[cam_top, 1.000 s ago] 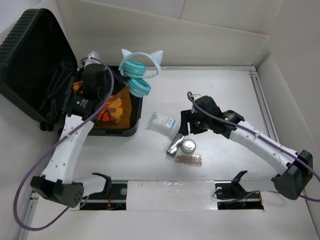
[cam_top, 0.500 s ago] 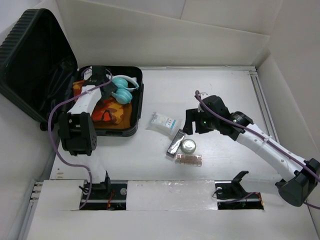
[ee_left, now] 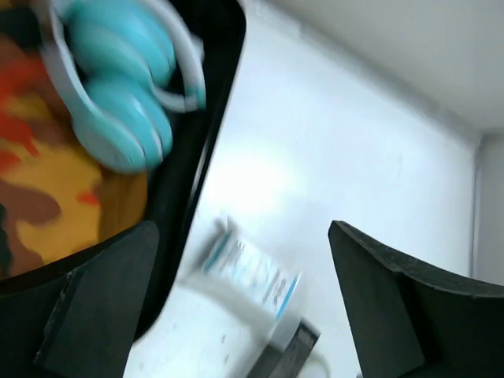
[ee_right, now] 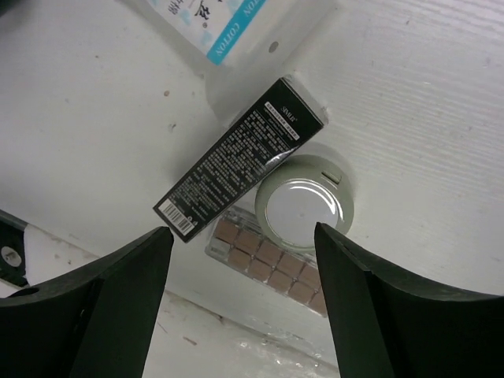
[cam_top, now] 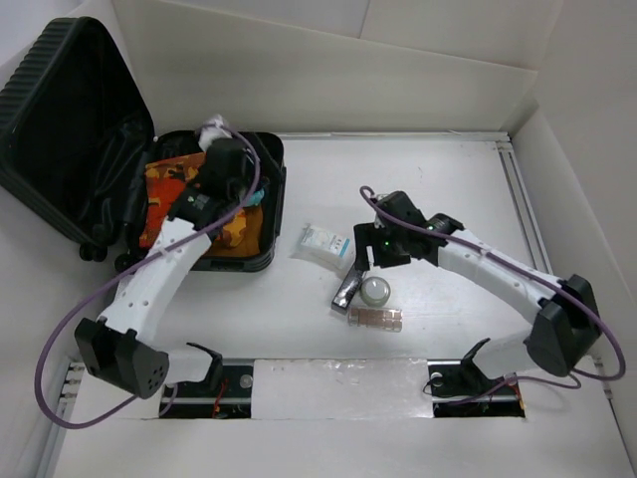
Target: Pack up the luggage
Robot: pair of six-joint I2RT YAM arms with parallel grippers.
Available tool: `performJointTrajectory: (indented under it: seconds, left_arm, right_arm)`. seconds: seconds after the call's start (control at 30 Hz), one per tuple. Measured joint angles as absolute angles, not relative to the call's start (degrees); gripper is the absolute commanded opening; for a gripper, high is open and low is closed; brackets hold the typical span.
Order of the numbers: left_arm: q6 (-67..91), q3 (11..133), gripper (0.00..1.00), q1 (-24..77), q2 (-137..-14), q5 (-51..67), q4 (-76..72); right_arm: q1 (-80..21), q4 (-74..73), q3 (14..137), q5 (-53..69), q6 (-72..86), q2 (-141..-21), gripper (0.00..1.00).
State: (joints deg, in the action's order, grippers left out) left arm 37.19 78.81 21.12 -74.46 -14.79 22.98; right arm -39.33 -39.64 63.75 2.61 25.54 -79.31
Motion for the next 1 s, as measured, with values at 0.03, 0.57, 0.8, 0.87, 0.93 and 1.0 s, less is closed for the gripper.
performJointTrajectory:
  seconds: [0.03,0.57,0.8,0.87,0.93,1.0]
  left_arm:
    - [37.6,75.9,0.87,23.0,-73.7,-14.0,23.0]
    - [38.3,59.1,0.87,24.6,-62.2,-5.0,24.7]
    - [36.1,59.6,0.85,24.3,-61.7,-3.6,25.0]
    - [34.7,61.7,0.85,23.6,-61.7,-4.7,26.3]
    - [33.6,64.9,0.85,22.7,-61.6,-6.2,27.1]
    - [32.6,68.9,0.85,22.1,-61.4,-7.9,27.3]
  right_arm:
    - [-39.5,-38.9,63.8,2.8,25.8,-81.0,0.77]
    - [-45.1,-32.5,65.6,4.5,34.9,-99.5,0.77]
    - [-45.2,-32.1,69.8,-2.7,38.9,-105.1,0.49]
    - [-45.2,-32.5,70.9,-4.0,40.0,-106.1,0.42]
    - [-45.4,-32.6,71.1,-5.2,40.6,-106.1,0.3]
    - [-45.6,-33.0,71.0,-6.5,40.9,-105.7,0.24]
